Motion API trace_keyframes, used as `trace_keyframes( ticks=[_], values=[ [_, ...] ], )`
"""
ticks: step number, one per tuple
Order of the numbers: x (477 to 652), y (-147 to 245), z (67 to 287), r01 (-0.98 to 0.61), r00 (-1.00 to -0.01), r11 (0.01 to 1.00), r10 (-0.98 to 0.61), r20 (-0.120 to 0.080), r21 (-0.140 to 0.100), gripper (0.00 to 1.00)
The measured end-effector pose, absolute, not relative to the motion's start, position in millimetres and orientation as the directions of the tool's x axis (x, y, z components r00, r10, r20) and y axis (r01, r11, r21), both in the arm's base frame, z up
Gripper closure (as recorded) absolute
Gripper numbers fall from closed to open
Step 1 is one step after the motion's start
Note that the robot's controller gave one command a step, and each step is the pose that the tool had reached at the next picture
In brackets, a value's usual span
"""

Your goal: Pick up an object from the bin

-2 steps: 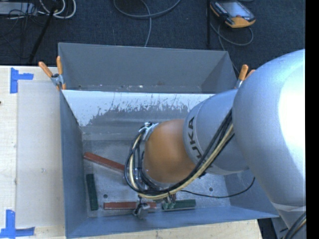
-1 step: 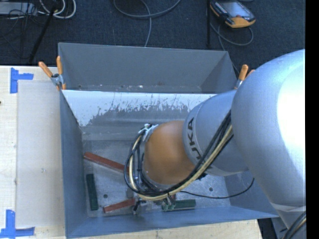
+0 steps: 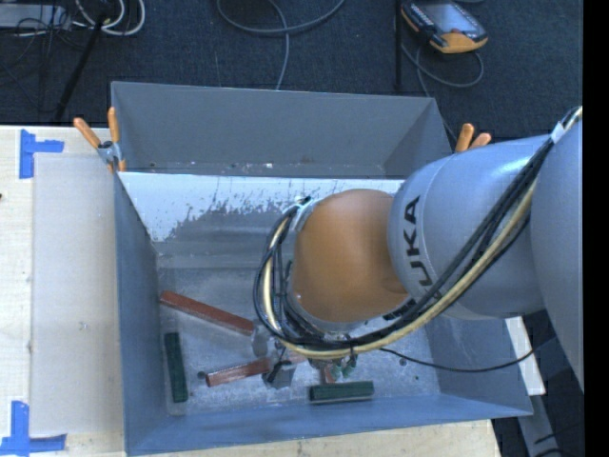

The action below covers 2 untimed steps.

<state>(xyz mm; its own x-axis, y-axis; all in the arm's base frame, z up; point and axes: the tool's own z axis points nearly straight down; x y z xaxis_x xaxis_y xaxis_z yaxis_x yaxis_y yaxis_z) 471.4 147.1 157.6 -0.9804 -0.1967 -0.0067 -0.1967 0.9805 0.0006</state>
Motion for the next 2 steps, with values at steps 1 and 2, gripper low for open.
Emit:
trace_keyframes(
  ticks=[1, 2],
  values=[
    [471.9, 147.3, 175.6, -0.193, -0.981, 0.981, -0.193, -0.002, 0.0, 1.0],
    [472.7, 147.6, 200.0, -0.191, -0.982, 0.982, -0.191, -0.002, 0.0, 1.0]
  ],
)
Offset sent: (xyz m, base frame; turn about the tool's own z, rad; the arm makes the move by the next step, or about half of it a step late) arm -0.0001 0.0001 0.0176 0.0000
